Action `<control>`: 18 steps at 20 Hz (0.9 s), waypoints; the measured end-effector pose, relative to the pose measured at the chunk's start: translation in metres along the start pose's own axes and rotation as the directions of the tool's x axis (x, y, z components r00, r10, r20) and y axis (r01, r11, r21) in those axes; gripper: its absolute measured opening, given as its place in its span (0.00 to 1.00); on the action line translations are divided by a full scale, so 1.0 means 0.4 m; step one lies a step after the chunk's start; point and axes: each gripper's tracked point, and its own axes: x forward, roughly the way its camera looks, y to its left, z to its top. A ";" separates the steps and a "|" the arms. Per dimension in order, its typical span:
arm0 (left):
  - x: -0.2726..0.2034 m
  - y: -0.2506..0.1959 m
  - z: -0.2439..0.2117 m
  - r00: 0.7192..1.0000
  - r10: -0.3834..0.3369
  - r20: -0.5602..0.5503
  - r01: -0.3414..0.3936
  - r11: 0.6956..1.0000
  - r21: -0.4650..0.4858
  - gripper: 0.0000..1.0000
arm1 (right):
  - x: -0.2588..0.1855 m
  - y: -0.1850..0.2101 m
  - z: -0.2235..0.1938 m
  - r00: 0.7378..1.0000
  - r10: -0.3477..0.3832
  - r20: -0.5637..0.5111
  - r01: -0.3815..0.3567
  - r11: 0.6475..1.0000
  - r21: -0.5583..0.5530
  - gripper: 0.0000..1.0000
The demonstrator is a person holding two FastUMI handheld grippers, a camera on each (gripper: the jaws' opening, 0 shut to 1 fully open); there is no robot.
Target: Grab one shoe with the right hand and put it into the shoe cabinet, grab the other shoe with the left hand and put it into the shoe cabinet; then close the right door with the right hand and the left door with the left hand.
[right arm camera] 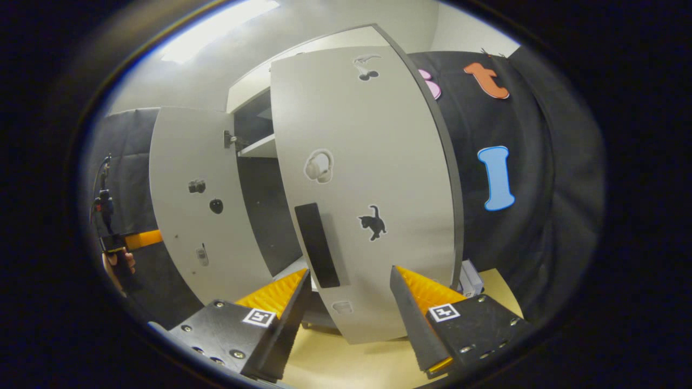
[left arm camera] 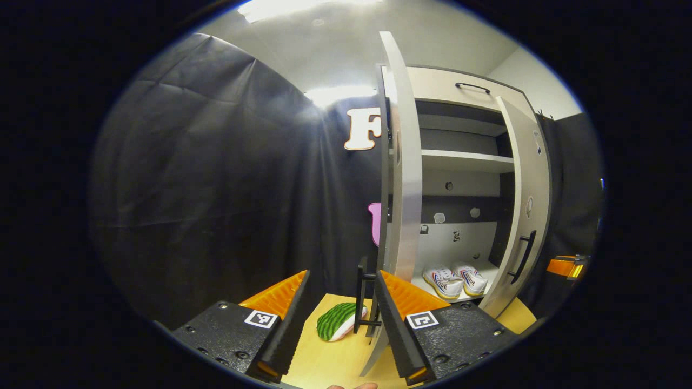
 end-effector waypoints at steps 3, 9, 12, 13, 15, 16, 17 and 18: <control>0.003 -0.007 -0.004 1.000 -0.001 -0.009 0.000 0.998 -0.063 0.72 | 0.007 0.007 -0.003 1.000 0.011 -0.002 -0.011 1.000 0.002 0.87; -0.009 -0.051 -0.007 0.999 -0.051 -0.014 0.048 0.989 -0.139 0.72 | -0.002 0.002 0.000 1.000 0.017 0.000 -0.017 1.000 -0.005 0.87; -0.018 -0.134 -0.011 0.994 -0.111 -0.017 0.107 0.985 -0.133 0.72 | -0.020 -0.014 0.007 1.000 0.007 0.011 -0.007 1.000 0.005 0.87; -0.015 -0.162 -0.012 0.991 -0.131 -0.018 0.127 0.983 -0.132 0.72 | -0.028 -0.025 0.007 1.000 0.002 0.014 -0.002 1.000 0.007 0.87; -0.014 -0.214 -0.012 0.985 -0.173 -0.017 0.169 0.975 -0.143 0.69 | -0.044 -0.051 0.008 1.000 -0.013 0.020 0.013 1.000 0.013 0.87; -0.013 -0.241 -0.012 0.981 -0.195 -0.017 0.190 0.970 -0.150 0.72 | -0.051 -0.065 0.009 1.000 -0.022 0.020 0.022 1.000 0.017 0.87; -0.009 -0.263 -0.015 0.977 -0.214 -0.019 0.209 0.966 -0.155 0.72 | -0.055 -0.072 0.013 0.999 -0.033 0.023 0.033 0.999 0.021 0.87; -0.007 -0.285 -0.017 0.973 -0.231 -0.019 0.226 0.962 -0.156 0.72 | -0.065 -0.087 0.016 0.999 -0.046 0.027 0.045 0.999 0.023 0.87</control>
